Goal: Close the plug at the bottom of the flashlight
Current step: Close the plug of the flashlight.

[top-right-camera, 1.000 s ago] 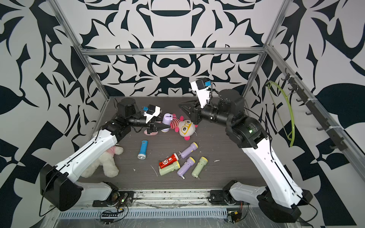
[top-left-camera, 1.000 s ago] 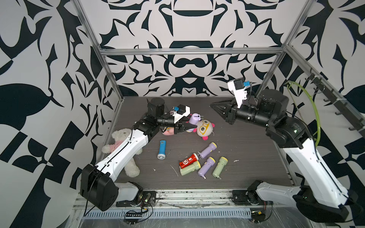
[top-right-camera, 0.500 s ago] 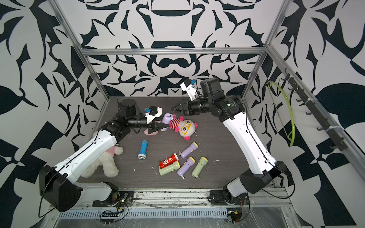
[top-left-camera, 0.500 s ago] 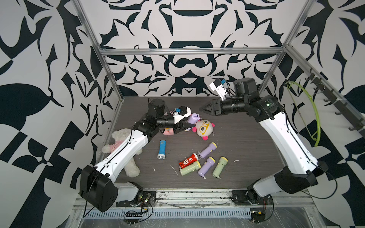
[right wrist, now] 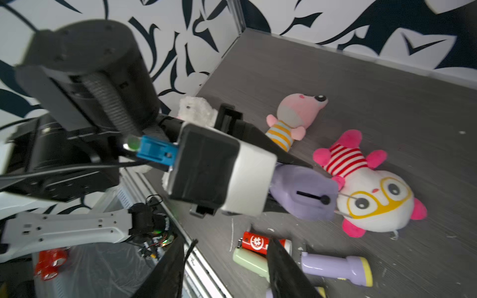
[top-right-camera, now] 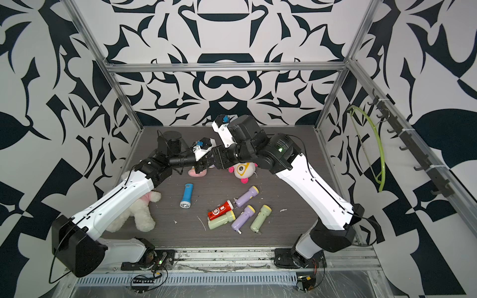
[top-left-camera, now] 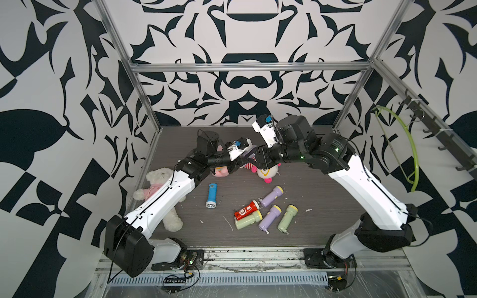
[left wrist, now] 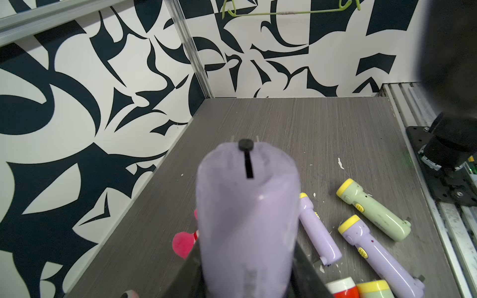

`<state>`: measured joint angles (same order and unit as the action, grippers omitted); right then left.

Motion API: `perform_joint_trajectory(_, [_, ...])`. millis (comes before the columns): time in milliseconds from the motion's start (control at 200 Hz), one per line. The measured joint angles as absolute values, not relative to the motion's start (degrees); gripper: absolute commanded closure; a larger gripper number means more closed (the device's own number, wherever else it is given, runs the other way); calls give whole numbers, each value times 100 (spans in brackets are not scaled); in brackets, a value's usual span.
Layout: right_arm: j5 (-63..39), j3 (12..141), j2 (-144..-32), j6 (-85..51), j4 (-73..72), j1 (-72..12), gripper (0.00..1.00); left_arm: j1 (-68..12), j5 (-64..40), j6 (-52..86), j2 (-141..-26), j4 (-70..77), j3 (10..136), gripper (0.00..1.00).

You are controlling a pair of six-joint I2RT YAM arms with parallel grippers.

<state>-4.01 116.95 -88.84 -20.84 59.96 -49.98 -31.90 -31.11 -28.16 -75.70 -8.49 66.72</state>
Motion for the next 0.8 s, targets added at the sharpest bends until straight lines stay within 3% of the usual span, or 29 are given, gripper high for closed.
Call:
perform_joint_trajectory(215, [582,11594,-8794,-1887,6029,-4987,50,-3203,-3081,-2814,-7544,-904,6672,100])
perform_joint_trajectory(460, [731,11577,-8862,-1769,6036,-4987,41,-3229,-3068,-2810,-7511,-906,6672,100])
perform_joint_trajectory(800, [489,11465,-9021,-1763,5850,-4984,49,-3277,-3063,-2792,-7511,-923,6674,100])
